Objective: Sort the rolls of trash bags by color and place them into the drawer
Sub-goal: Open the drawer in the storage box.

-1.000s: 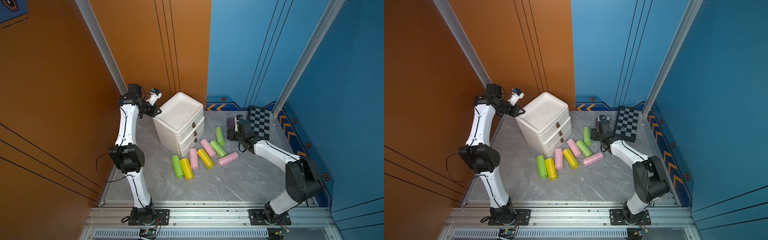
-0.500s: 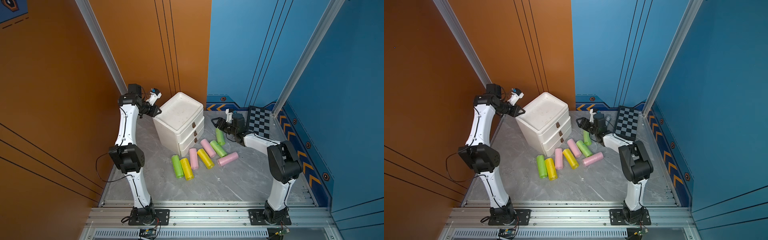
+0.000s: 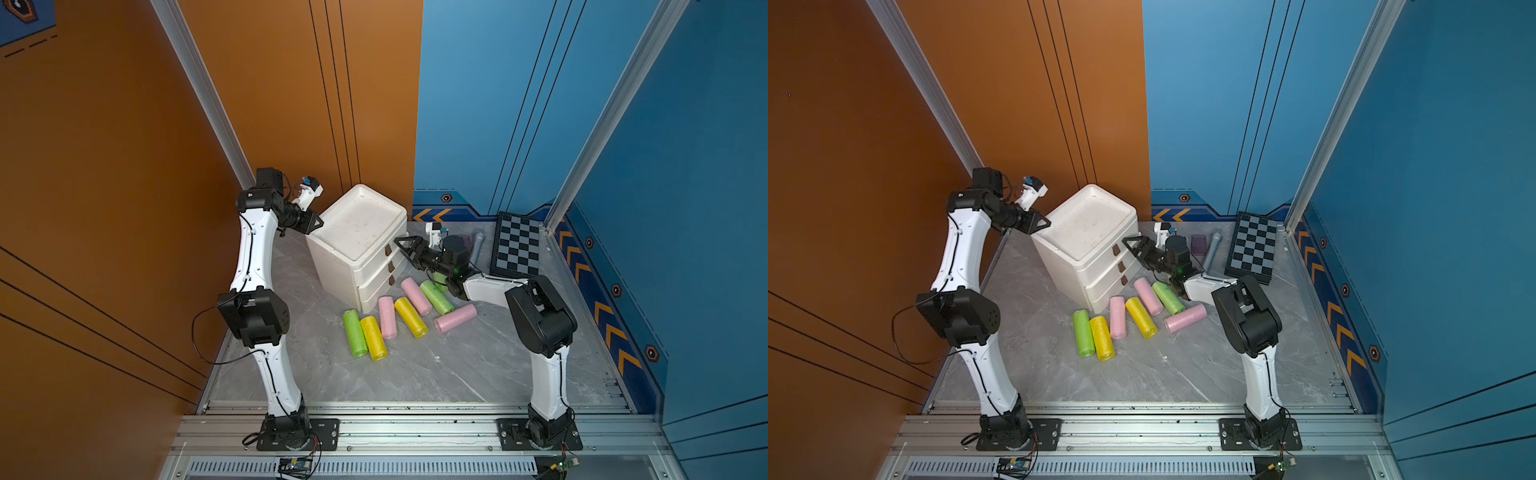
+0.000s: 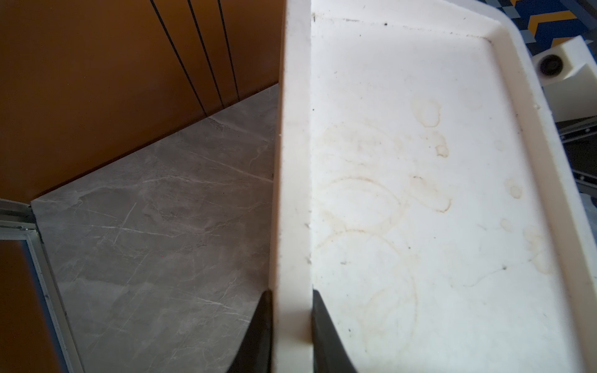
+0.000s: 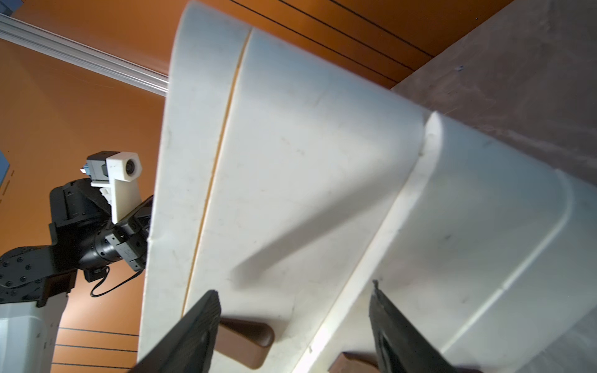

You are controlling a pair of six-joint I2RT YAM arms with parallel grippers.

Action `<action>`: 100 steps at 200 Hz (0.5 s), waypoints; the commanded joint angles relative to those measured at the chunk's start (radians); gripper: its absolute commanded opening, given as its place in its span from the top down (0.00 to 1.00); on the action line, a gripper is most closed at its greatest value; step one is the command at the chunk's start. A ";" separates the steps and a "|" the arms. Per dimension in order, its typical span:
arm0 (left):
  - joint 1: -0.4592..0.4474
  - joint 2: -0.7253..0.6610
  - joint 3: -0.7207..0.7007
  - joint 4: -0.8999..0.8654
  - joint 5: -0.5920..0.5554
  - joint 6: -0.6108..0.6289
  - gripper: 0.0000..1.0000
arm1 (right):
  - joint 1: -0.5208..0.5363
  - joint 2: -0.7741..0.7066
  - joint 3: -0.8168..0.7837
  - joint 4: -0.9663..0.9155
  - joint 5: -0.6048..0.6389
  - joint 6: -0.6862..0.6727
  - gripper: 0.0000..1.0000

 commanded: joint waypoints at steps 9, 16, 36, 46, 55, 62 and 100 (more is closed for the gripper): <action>-0.016 -0.056 -0.005 0.010 0.115 -0.057 1.00 | 0.027 0.013 -0.002 0.112 -0.005 0.065 0.25; -0.016 -0.056 -0.004 0.010 0.116 -0.058 1.00 | 0.033 0.014 -0.004 0.110 -0.003 0.067 0.25; -0.020 -0.055 -0.003 0.010 0.115 -0.059 1.00 | 0.048 0.042 -0.013 0.119 -0.001 0.081 0.25; -0.021 -0.053 -0.002 0.010 0.115 -0.059 1.00 | 0.057 0.047 -0.016 0.126 0.001 0.086 0.25; -0.023 -0.052 0.000 0.009 0.114 -0.059 1.00 | 0.066 0.048 -0.019 0.134 0.001 0.089 0.25; -0.024 -0.052 0.001 0.010 0.112 -0.059 1.00 | 0.073 0.050 -0.020 0.135 0.003 0.089 0.25; -0.025 -0.053 0.003 0.010 0.106 -0.059 1.00 | 0.088 0.068 -0.019 0.176 0.020 0.110 0.26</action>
